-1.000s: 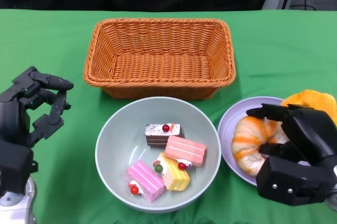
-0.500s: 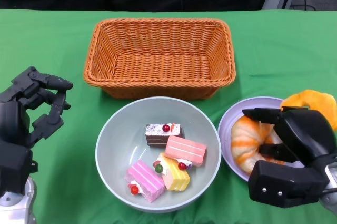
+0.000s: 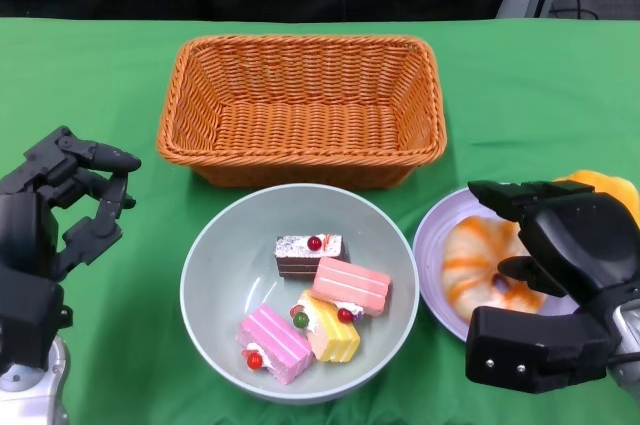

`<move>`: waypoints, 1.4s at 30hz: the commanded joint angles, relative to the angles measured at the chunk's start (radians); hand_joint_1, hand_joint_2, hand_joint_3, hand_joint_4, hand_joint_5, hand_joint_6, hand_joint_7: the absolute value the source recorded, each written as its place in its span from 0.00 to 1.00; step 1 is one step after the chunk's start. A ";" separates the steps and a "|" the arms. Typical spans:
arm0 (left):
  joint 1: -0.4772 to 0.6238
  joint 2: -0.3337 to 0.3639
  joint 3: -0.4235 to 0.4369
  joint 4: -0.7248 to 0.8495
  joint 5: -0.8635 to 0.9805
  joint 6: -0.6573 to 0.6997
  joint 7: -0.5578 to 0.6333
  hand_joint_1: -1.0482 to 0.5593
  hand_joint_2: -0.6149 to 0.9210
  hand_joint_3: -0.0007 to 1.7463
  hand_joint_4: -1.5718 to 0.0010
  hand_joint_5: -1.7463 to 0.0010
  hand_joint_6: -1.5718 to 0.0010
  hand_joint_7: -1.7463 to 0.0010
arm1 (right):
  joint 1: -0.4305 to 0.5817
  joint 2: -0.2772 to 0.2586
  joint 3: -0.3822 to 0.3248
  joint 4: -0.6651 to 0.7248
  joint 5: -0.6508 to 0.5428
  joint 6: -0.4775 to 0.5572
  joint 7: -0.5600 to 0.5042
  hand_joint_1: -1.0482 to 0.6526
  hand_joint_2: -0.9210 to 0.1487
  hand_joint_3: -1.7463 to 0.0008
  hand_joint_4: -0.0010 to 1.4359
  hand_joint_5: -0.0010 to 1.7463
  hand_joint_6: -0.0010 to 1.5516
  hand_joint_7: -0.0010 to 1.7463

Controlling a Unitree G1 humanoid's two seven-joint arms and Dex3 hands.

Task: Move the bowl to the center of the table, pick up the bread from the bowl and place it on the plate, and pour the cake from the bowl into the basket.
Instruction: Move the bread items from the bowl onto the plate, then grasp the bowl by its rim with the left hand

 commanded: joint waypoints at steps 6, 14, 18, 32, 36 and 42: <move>0.010 0.020 0.006 0.007 -0.004 -0.007 0.004 0.58 0.92 0.35 0.52 0.14 0.50 0.35 | 0.025 -0.034 0.003 -0.096 -0.024 0.062 0.100 0.24 0.03 1.00 0.20 0.00 0.21 0.00; 0.015 0.021 0.005 0.000 -0.002 -0.010 0.003 0.58 0.92 0.36 0.53 0.14 0.51 0.34 | 0.046 -0.011 -0.037 -0.112 0.037 0.015 0.046 0.26 0.02 0.99 0.24 0.02 0.26 0.02; 0.013 0.019 0.005 0.007 -0.005 -0.012 0.000 0.59 0.91 0.36 0.52 0.14 0.51 0.34 | 0.059 0.011 -0.090 -0.105 0.166 -0.127 -0.035 0.36 0.01 1.00 0.42 0.06 0.36 0.02; 0.009 0.017 -0.002 0.014 -0.014 -0.007 -0.019 0.59 0.89 0.41 0.52 0.14 0.50 0.34 | 0.173 0.114 -0.223 -0.268 0.762 -0.412 0.221 0.50 0.00 0.99 0.63 0.11 0.54 0.05; 0.014 0.021 -0.010 0.012 -0.007 -0.014 -0.025 0.58 0.88 0.41 0.52 0.13 0.51 0.34 | 0.202 0.130 -0.240 -0.282 0.961 -0.404 0.375 0.51 0.00 0.97 0.63 0.11 0.56 0.05; 0.019 0.027 -0.016 0.020 -0.007 -0.030 -0.051 0.58 0.88 0.41 0.51 0.13 0.50 0.33 | 0.244 0.206 -0.285 -0.229 1.085 -0.469 0.466 0.61 0.11 0.71 0.54 0.60 0.59 0.39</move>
